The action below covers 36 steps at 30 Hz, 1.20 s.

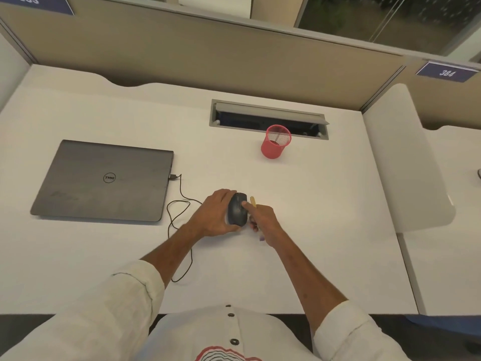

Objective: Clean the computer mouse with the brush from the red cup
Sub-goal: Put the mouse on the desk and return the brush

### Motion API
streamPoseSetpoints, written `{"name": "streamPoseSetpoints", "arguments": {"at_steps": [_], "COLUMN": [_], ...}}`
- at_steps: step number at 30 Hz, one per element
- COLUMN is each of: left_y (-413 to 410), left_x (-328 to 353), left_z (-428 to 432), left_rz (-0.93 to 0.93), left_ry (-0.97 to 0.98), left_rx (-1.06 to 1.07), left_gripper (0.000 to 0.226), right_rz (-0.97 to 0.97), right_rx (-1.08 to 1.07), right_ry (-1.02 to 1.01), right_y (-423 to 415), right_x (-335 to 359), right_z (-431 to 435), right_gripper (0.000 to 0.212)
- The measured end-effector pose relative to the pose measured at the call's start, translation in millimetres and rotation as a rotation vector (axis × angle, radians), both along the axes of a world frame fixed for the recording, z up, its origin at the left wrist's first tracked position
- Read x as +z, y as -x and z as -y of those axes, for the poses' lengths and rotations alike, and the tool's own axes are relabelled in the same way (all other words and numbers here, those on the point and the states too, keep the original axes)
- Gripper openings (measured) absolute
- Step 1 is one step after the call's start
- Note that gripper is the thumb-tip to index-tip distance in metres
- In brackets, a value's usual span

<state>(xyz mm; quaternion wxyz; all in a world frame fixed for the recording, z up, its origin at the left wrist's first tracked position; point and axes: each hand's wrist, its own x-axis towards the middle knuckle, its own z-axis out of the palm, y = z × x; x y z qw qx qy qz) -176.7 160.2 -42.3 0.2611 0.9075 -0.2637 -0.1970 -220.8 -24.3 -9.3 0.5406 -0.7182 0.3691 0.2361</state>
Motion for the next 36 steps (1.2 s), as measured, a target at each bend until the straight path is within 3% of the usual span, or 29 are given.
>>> {"name": "streamPoseSetpoints", "arguments": {"at_steps": [8,10,15,19,23,25,30,36], "left_y": [-1.9,-2.6,-5.0,-5.9,-7.1,-8.2,-15.5,-31.2], "left_x": [-5.8,-5.6,-5.5,-7.8,-6.1,-3.1,7.3,18.6], "left_z": [-0.6,0.7,-0.2,-0.9,-1.1,-0.8,4.2,26.6], "left_rz": [0.018,0.035,0.056,0.060,0.020,0.014,0.050,0.072], "left_ry": [-0.066,-0.087,-0.142,-0.158,-0.130,-0.101,-0.003,-0.020], "left_rx": [0.008,0.003,-0.012,-0.021,-0.026,-0.007,0.105,0.133], "left_gripper": [0.108,0.109,0.112,0.117,0.122,0.112,0.060,0.056], "right_rz": [0.040,0.093,0.247,0.245,0.281,0.334,0.399,0.407], "right_rx": [-0.103,-0.087,-0.169,-0.214,-0.243,-0.218,-0.152,-0.137], "right_ry": [-0.013,-0.035,-0.251,-0.409,-0.439,-0.409,-0.223,-0.099], "right_y": [-14.1,-12.6,-10.8,-9.4,-10.7,-10.8,-18.0,-31.1], "right_x": [-3.9,-6.4,-10.8,-16.3,-17.2,-16.2,-12.4,-1.9], "right_z": [18.7,22.2,31.0,38.7,44.9,48.3,58.4,75.9], "right_gripper": [0.022,0.031,0.030,0.027,0.027,0.030,0.023,0.022]}}
